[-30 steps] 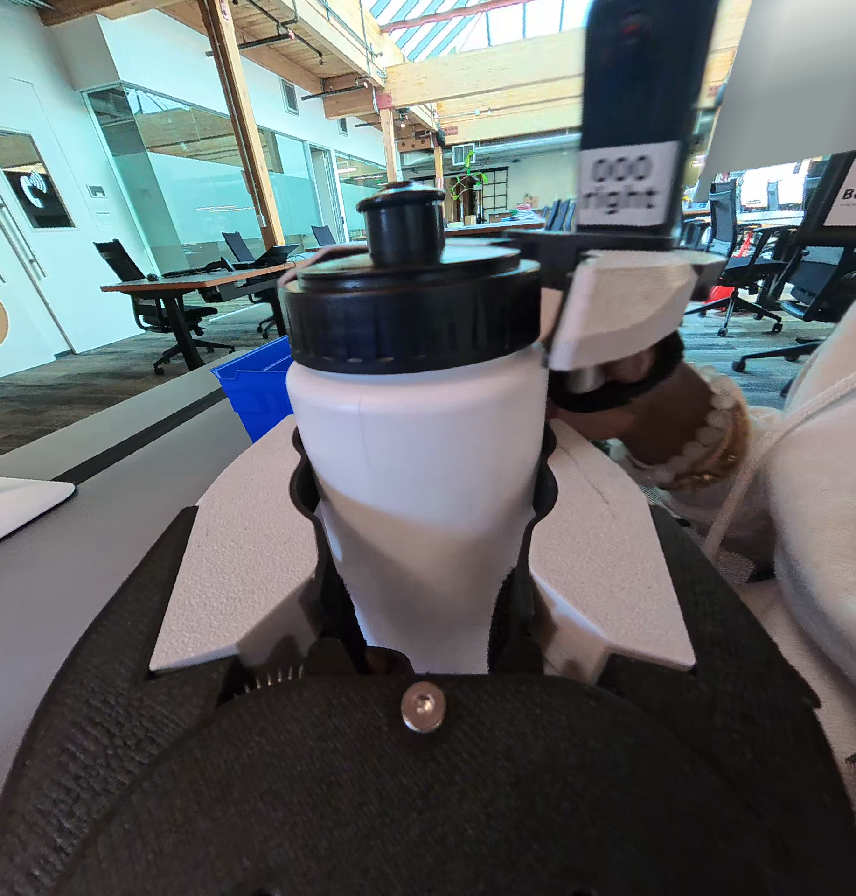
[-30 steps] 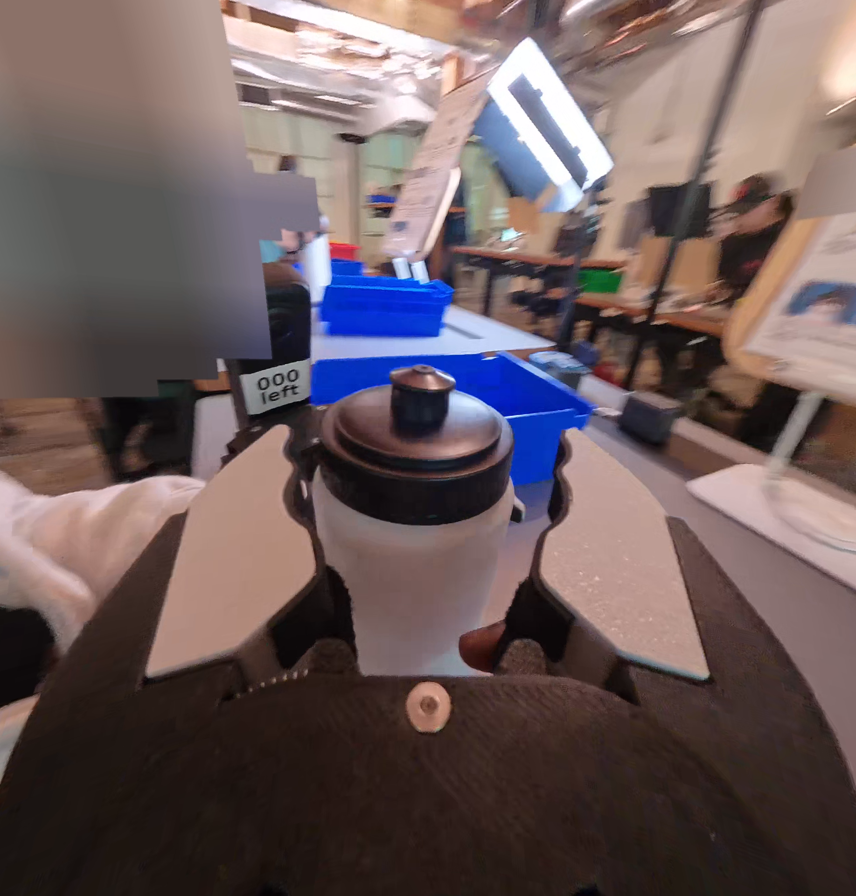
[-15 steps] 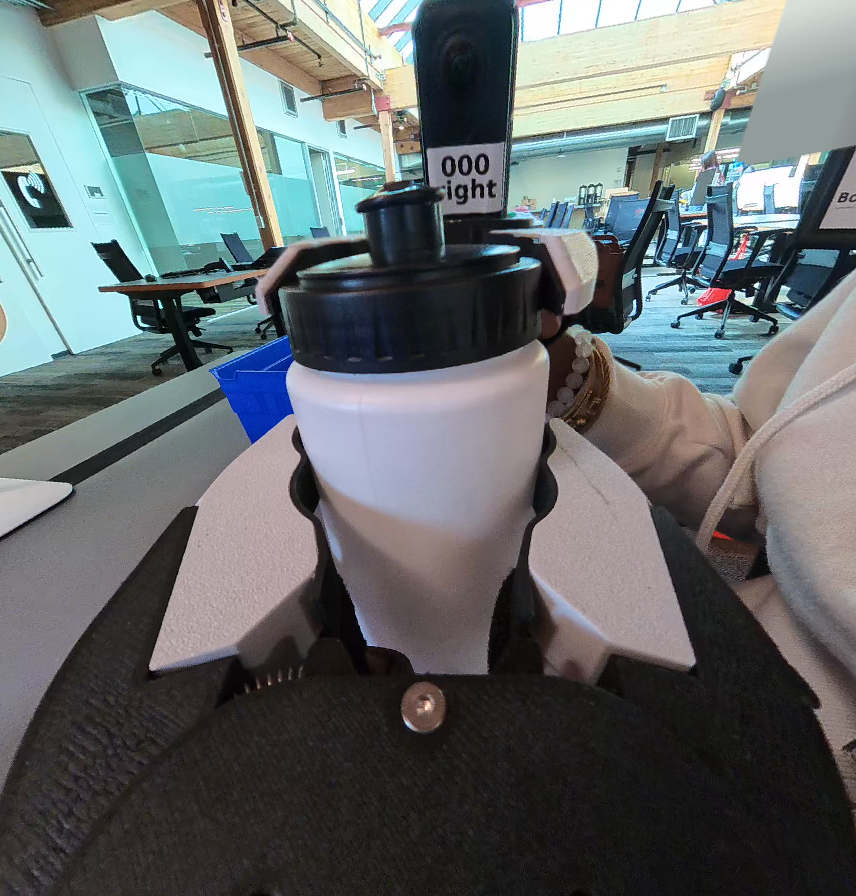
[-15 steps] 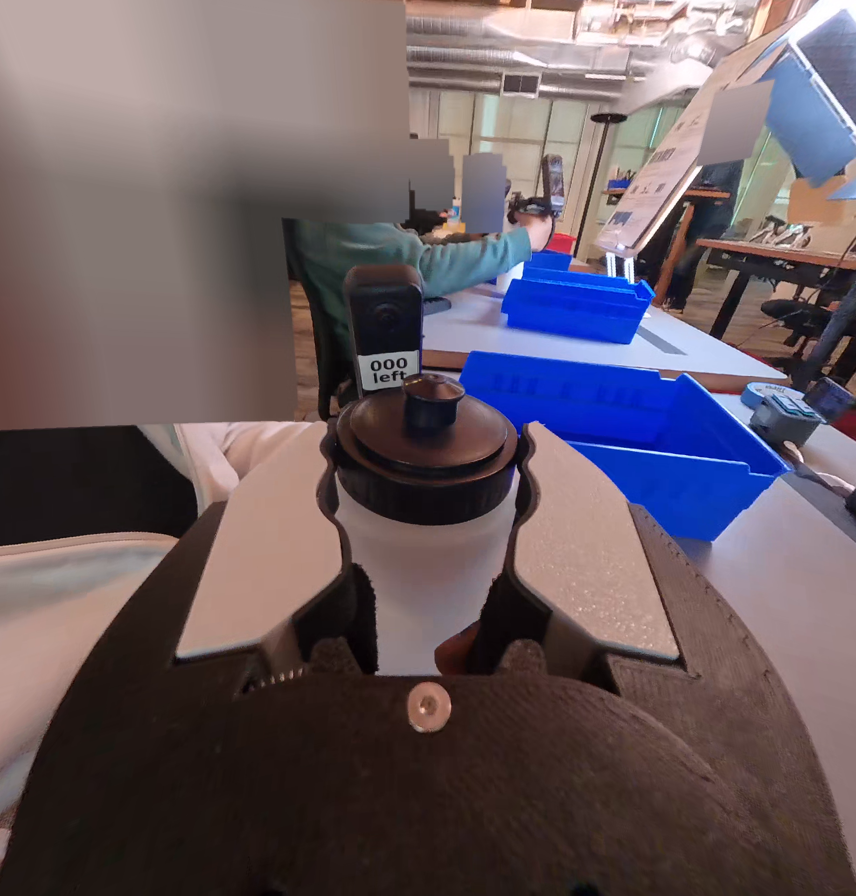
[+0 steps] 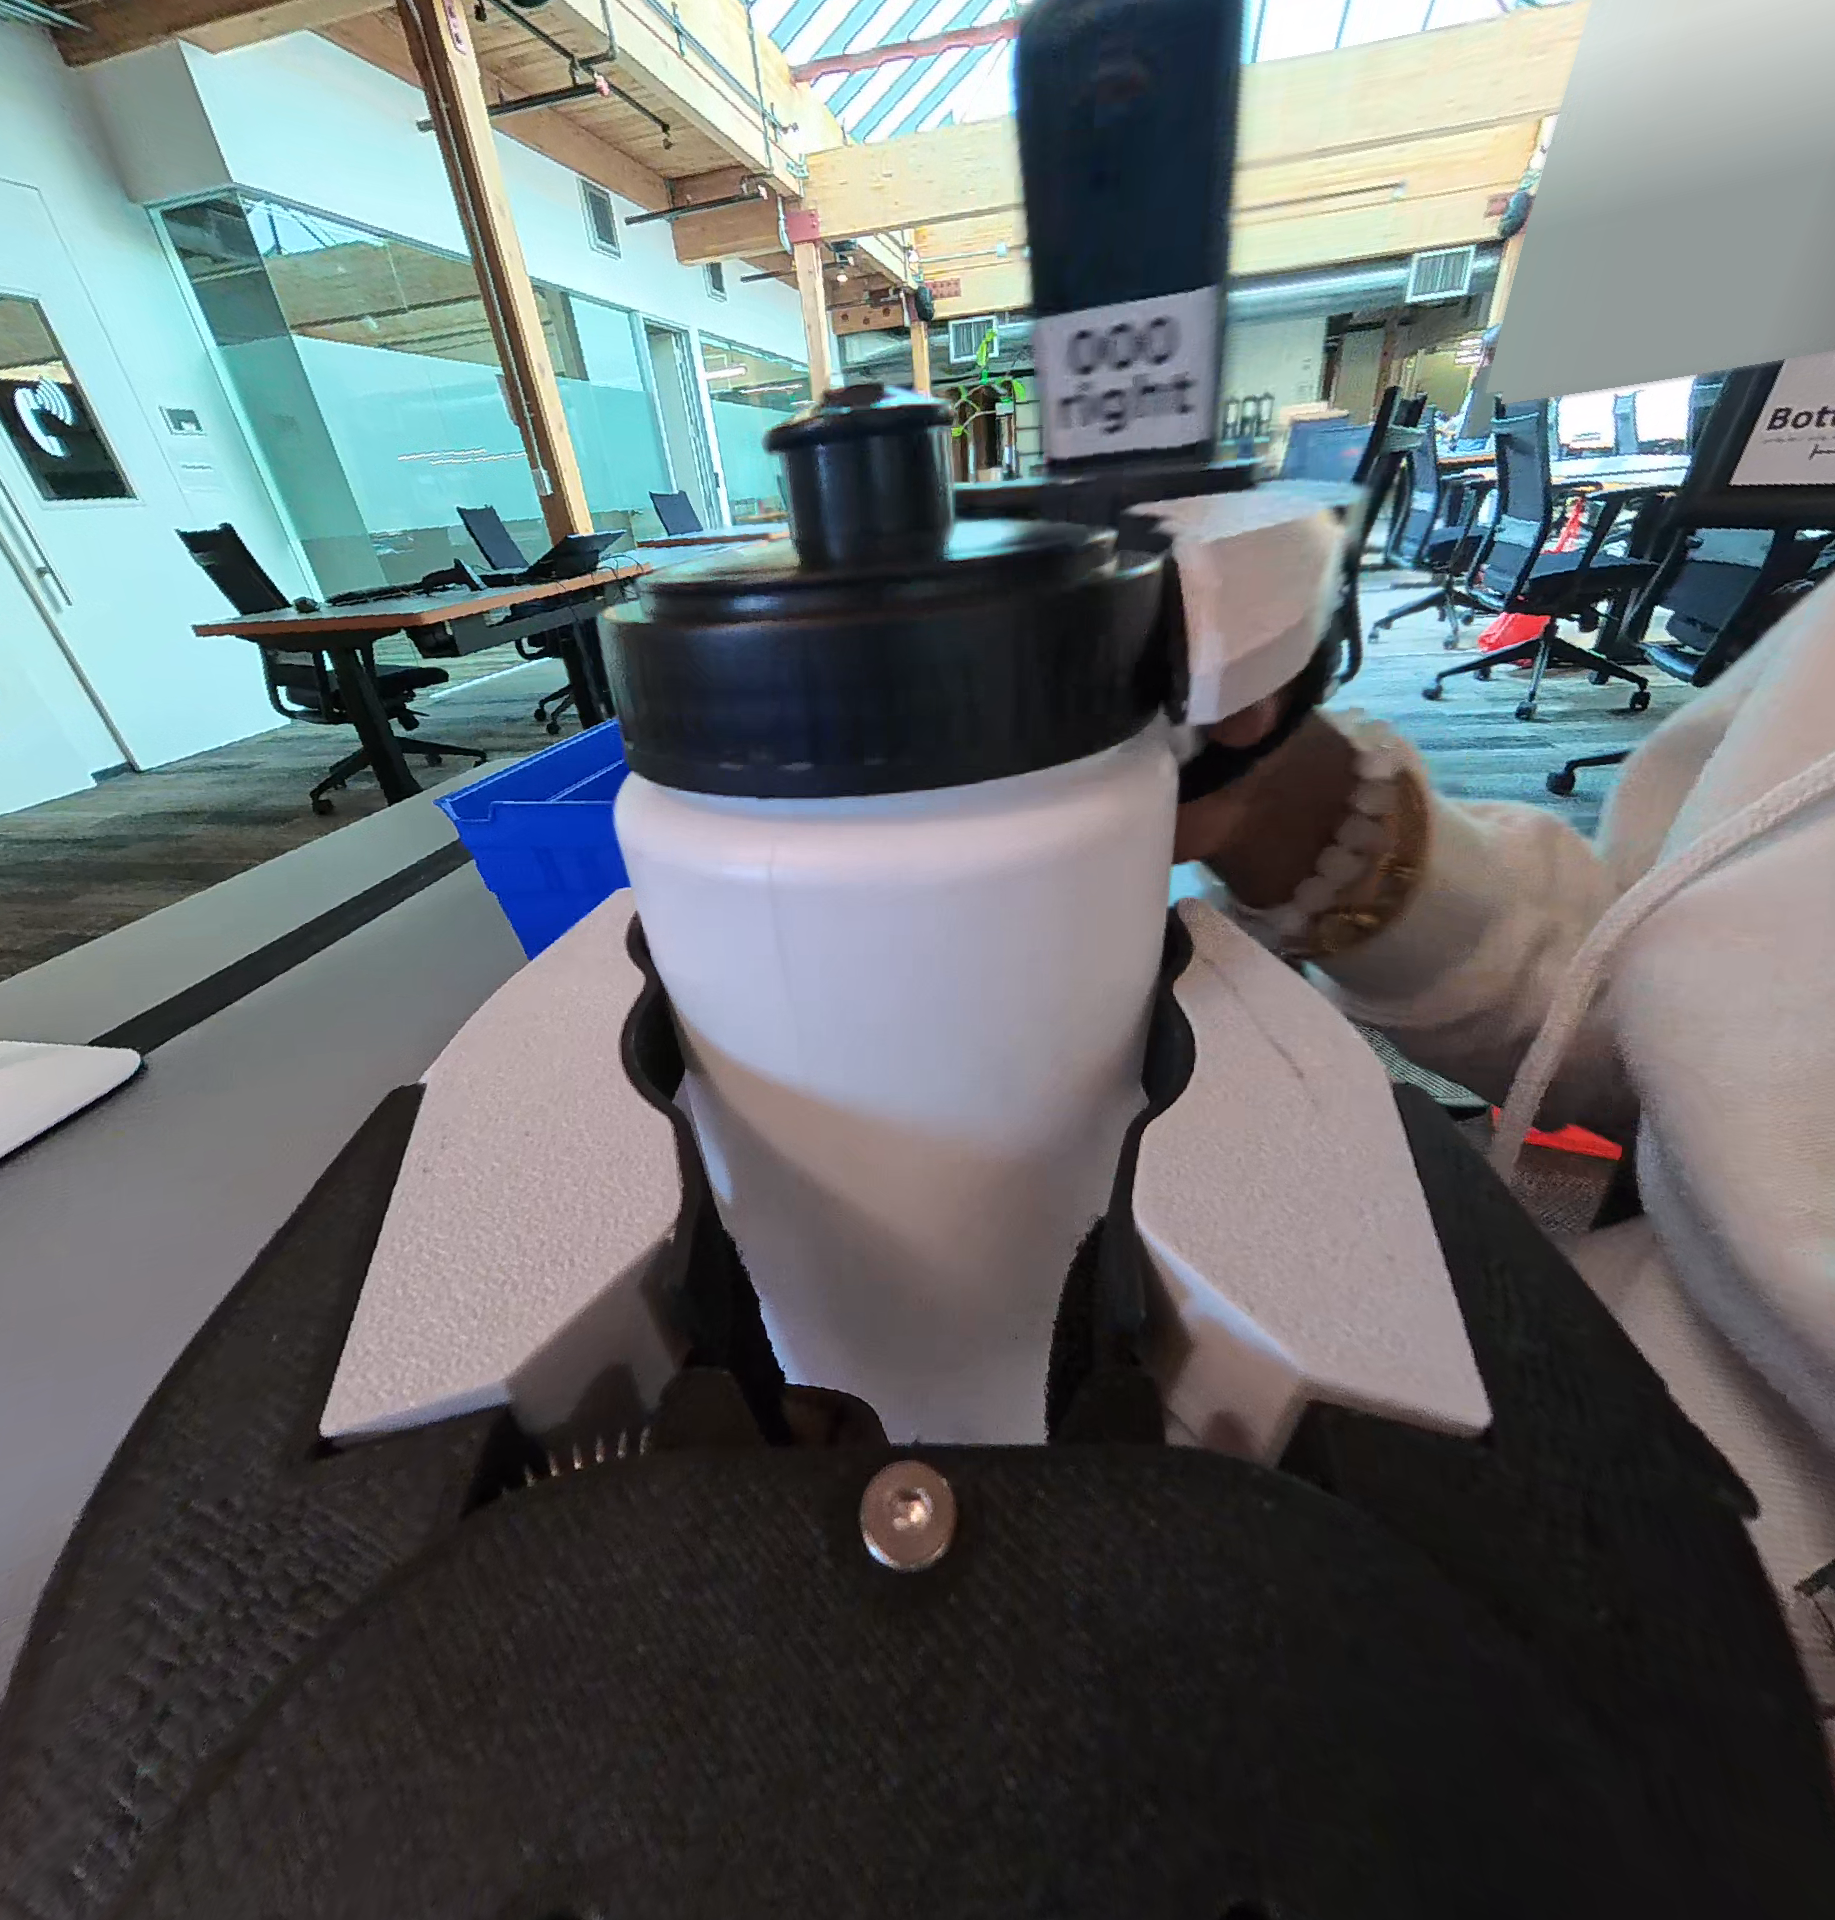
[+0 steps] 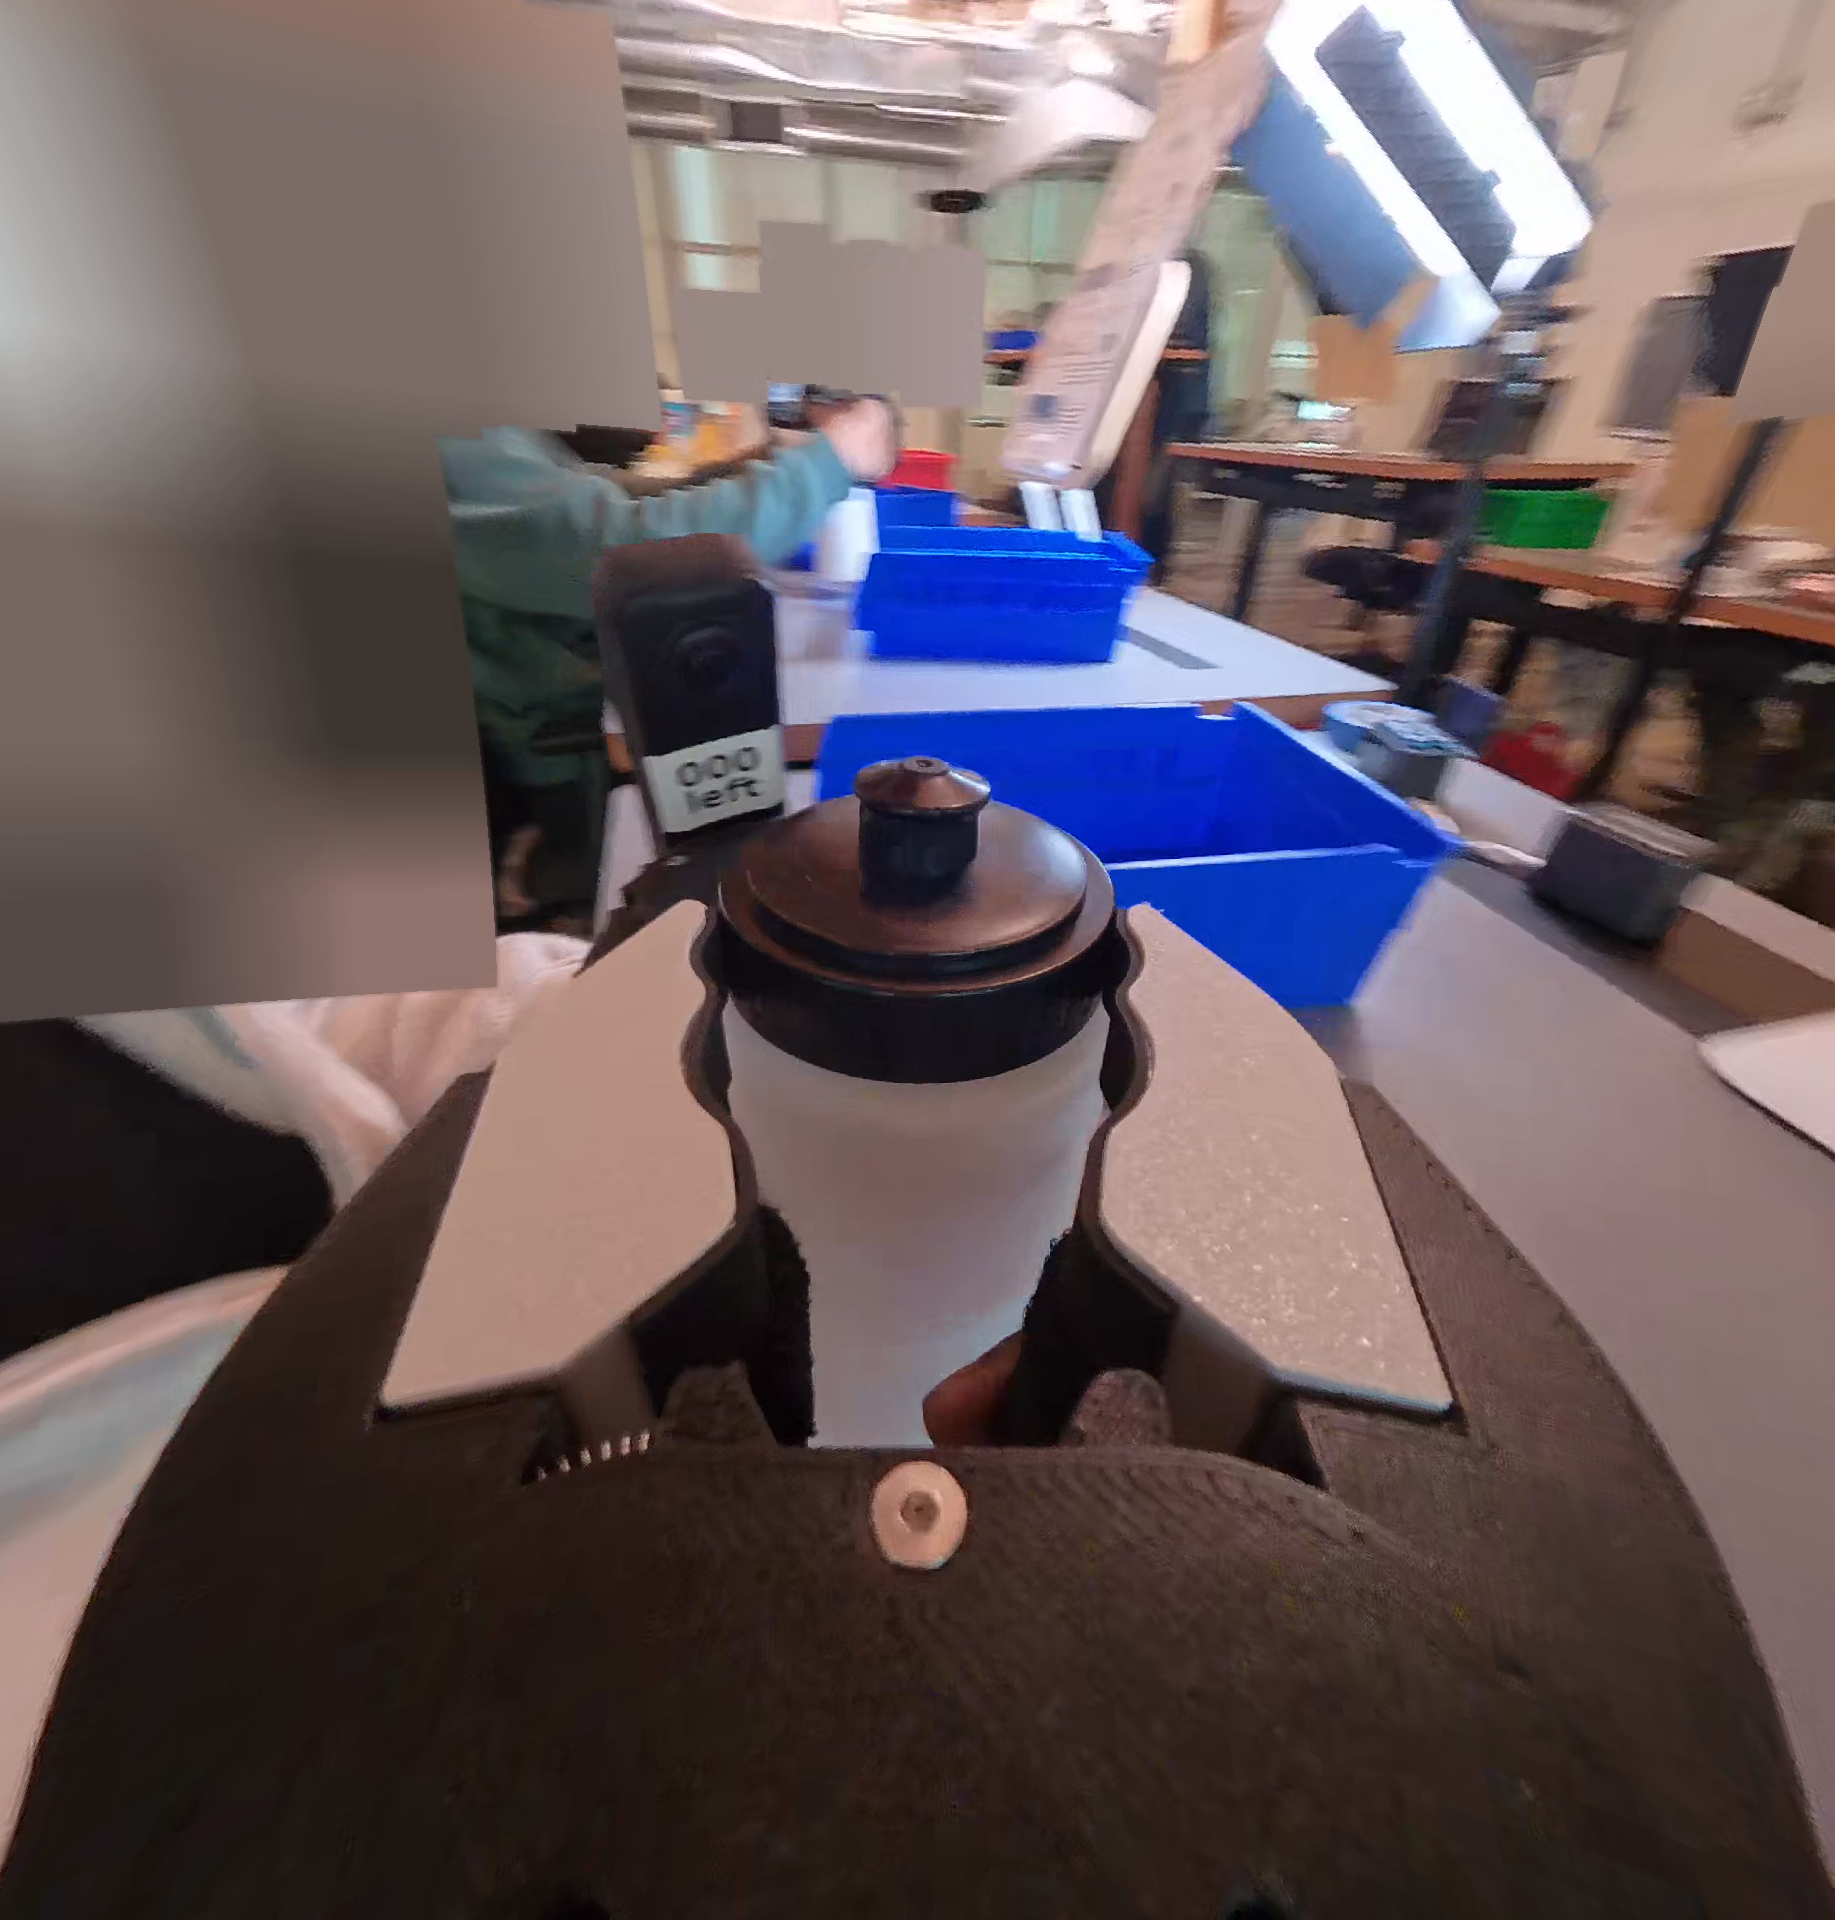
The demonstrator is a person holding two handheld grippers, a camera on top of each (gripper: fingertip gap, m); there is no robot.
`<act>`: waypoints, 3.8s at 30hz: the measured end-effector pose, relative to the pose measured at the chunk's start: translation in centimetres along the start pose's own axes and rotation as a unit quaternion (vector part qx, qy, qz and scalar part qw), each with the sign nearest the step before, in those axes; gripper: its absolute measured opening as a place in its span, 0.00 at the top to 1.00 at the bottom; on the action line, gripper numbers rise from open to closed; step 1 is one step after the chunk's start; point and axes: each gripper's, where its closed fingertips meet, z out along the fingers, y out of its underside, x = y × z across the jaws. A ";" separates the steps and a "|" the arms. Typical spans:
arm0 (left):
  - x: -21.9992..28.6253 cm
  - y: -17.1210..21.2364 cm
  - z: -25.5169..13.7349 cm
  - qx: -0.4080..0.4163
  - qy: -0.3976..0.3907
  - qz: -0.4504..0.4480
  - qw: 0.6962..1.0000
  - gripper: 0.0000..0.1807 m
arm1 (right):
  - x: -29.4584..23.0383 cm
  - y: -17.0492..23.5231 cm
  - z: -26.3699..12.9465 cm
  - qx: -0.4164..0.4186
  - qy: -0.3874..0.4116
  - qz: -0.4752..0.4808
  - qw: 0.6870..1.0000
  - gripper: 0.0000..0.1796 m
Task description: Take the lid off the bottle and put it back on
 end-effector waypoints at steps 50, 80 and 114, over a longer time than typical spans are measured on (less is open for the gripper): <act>0.8 -0.1 0.2 0.008 0.012 0.001 1.000 0.51 | -1.2 -0.5 -0.9 -0.001 -0.200 -0.006 0.980 0.62; 0.4 -0.2 0.0 0.017 0.005 -0.007 1.000 0.51 | -0.2 -1.5 -0.2 0.115 -0.099 0.097 0.984 0.51; 1.0 -0.2 0.0 0.019 0.020 -0.005 1.000 0.51 | -1.1 0.4 -0.3 -0.037 -0.102 -0.020 0.994 0.60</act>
